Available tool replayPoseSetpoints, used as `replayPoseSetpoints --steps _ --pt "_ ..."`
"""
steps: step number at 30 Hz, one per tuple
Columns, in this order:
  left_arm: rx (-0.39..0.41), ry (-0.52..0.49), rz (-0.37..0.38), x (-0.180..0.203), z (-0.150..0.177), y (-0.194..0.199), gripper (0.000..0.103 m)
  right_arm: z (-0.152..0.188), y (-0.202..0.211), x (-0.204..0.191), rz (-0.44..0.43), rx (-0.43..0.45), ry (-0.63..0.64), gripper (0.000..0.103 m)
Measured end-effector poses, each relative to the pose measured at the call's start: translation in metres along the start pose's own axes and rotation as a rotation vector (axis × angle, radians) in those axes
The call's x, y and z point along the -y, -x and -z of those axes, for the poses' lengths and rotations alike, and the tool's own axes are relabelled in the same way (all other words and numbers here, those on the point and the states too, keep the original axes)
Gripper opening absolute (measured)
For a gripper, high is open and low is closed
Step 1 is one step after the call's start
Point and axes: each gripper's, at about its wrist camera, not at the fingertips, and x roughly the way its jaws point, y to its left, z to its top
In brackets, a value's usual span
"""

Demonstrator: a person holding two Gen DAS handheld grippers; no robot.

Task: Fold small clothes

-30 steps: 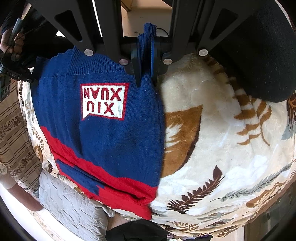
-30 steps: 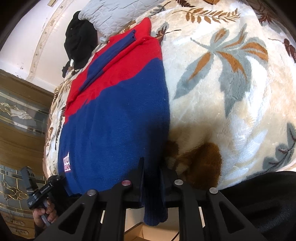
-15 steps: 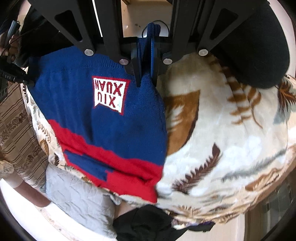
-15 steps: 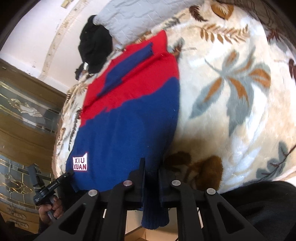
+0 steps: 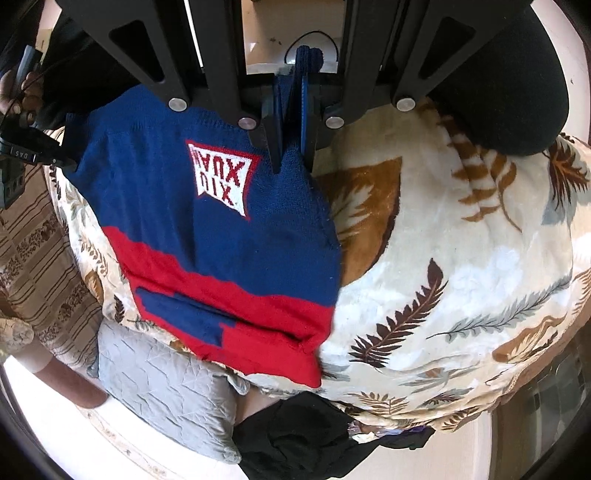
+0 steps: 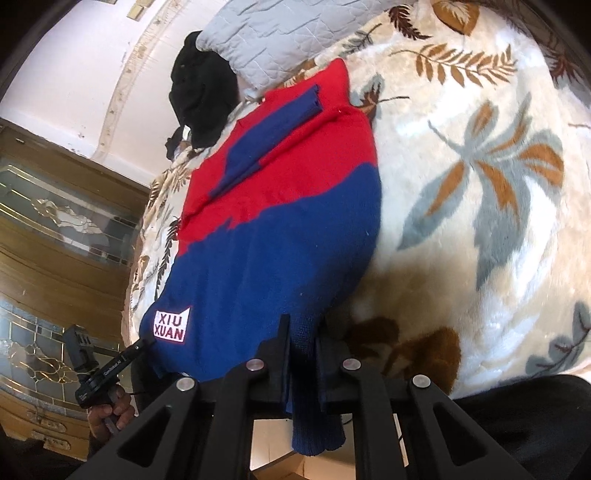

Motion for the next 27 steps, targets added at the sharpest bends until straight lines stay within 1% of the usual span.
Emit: replayPoseSetpoints --steps 3,7,10,12,15,17,18,21,22,23,24,25,26,27 --pt "-0.045 0.031 -0.009 -0.008 0.004 -0.012 0.008 0.002 -0.009 0.008 -0.006 -0.030 -0.032 0.012" --pt "-0.027 0.027 -0.003 -0.008 0.003 -0.007 0.008 0.000 -0.007 0.003 -0.015 -0.030 -0.024 0.012" --pt "-0.066 0.038 -0.007 -0.011 0.004 -0.018 0.008 0.000 -0.016 0.006 0.006 -0.065 -0.027 0.012" --pt "-0.077 0.036 -0.008 -0.011 0.003 -0.021 0.008 0.002 -0.022 0.006 0.014 -0.092 -0.030 0.012" --pt "-0.075 0.032 0.006 -0.008 -0.003 -0.017 0.008 -0.002 -0.024 0.003 0.005 -0.118 -0.021 0.012" --pt "-0.057 0.027 0.029 -0.004 -0.013 -0.010 0.008 -0.014 -0.021 -0.002 -0.033 -0.110 -0.023 0.012" --pt "-0.043 0.021 0.041 -0.002 -0.020 -0.006 0.008 -0.024 -0.018 -0.007 -0.067 -0.095 -0.027 0.011" --pt "0.061 -0.032 0.074 0.012 -0.066 0.011 0.008 -0.066 -0.006 -0.024 -0.138 -0.022 0.000 0.011" --pt "0.104 -0.043 0.086 0.016 -0.088 0.014 0.008 -0.095 -0.001 -0.032 -0.173 0.029 0.005 0.011" --pt "0.143 -0.038 0.092 0.018 -0.107 0.017 0.008 -0.116 0.003 -0.038 -0.183 0.071 0.012 0.011" --pt "0.196 -0.012 0.095 0.019 -0.132 0.018 0.008 -0.139 0.007 -0.043 -0.181 0.126 0.022 0.011" --pt "0.260 0.015 0.085 0.020 -0.158 0.017 0.012 -0.173 0.009 -0.045 -0.173 0.212 0.011 0.011" --pt "0.310 0.019 0.060 0.021 -0.177 0.012 0.012 -0.197 0.004 -0.042 -0.155 0.261 -0.008 0.014" --pt "0.351 0.013 0.027 0.022 -0.195 0.002 0.036 -0.217 -0.007 -0.037 -0.126 0.272 -0.017 0.021"
